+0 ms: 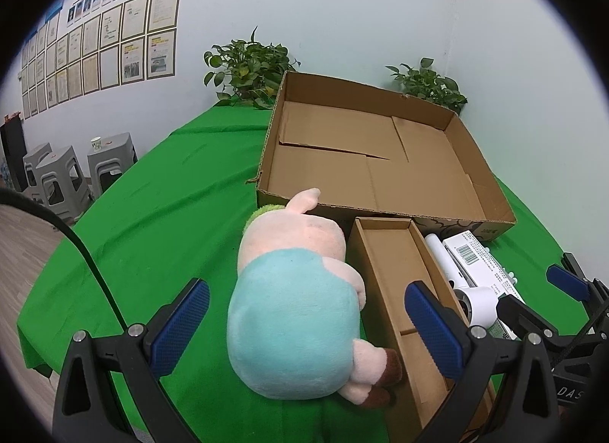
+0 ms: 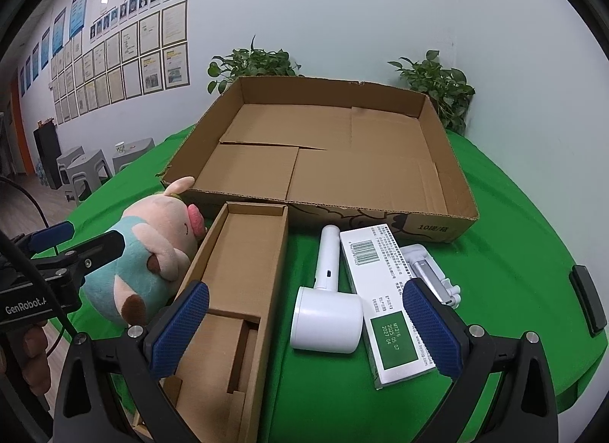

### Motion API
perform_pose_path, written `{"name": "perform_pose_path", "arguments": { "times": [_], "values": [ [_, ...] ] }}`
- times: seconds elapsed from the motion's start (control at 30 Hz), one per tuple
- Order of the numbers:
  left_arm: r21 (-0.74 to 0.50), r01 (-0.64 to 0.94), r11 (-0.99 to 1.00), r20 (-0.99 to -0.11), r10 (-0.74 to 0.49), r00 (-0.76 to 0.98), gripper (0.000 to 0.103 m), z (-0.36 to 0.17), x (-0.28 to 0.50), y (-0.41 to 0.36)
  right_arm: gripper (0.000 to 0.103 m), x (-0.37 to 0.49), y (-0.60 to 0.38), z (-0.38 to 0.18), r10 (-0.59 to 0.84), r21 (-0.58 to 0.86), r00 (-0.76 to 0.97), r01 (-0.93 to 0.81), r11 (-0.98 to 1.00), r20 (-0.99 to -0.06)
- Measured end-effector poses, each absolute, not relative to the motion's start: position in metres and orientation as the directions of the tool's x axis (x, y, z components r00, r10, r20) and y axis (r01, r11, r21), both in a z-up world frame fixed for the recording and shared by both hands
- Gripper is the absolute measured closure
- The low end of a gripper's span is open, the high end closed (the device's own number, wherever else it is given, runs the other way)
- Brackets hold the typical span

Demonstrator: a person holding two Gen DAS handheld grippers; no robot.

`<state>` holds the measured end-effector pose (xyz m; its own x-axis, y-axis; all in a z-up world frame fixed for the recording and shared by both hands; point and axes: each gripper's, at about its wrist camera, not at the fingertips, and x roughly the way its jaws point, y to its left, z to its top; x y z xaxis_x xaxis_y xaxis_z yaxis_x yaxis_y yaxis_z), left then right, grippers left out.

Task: Organize objects
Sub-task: 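Move both tools toward the pink pig plush beside the narrow box, then grasp the pig plush with the right tool while the left tool grips its body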

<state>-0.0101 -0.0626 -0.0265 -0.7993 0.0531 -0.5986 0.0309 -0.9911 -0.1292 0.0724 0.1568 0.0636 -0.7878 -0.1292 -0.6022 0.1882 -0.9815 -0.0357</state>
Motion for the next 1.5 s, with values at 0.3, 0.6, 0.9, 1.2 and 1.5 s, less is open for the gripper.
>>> {"name": "perform_pose_path", "arguments": {
  "times": [0.3, 0.6, 0.9, 1.2, 1.5],
  "values": [
    [-0.153, 0.029, -0.988, -0.615, 0.072, -0.786, 0.001, -0.031, -0.013, -0.077, 0.000, 0.067, 0.143, 0.065, -0.149, -0.068, -0.790, 0.234, -0.970, -0.595],
    [-0.233, -0.004, -0.973, -0.677, 0.164, -0.718, 0.001, -0.061, -0.024, -0.093, 0.000, 0.075, 0.111, 0.076, -0.331, -0.117, -0.786, 0.450, -0.885, -0.522],
    [-0.336, -0.130, -0.933, -0.660, 0.332, -0.674, 0.023, -0.076, -0.021, -0.088, 0.000, 0.086, 0.069, 0.096, -0.523, -0.168, -0.719, 0.647, -0.744, -0.457],
    [-0.377, -0.125, -0.918, -0.631, 0.354, -0.691, 0.034, -0.077, 0.010, -0.104, 0.000, 0.049, 0.020, 0.095, -0.604, -0.098, -0.577, 0.763, -0.639, -0.550],
    [-0.395, -0.096, -0.914, -0.617, 0.342, -0.709, 0.038, -0.080, 0.032, -0.117, 0.000, 0.003, -0.036, 0.063, -0.598, 0.167, -0.340, 0.756, -0.633, -0.726]
  ]
}}
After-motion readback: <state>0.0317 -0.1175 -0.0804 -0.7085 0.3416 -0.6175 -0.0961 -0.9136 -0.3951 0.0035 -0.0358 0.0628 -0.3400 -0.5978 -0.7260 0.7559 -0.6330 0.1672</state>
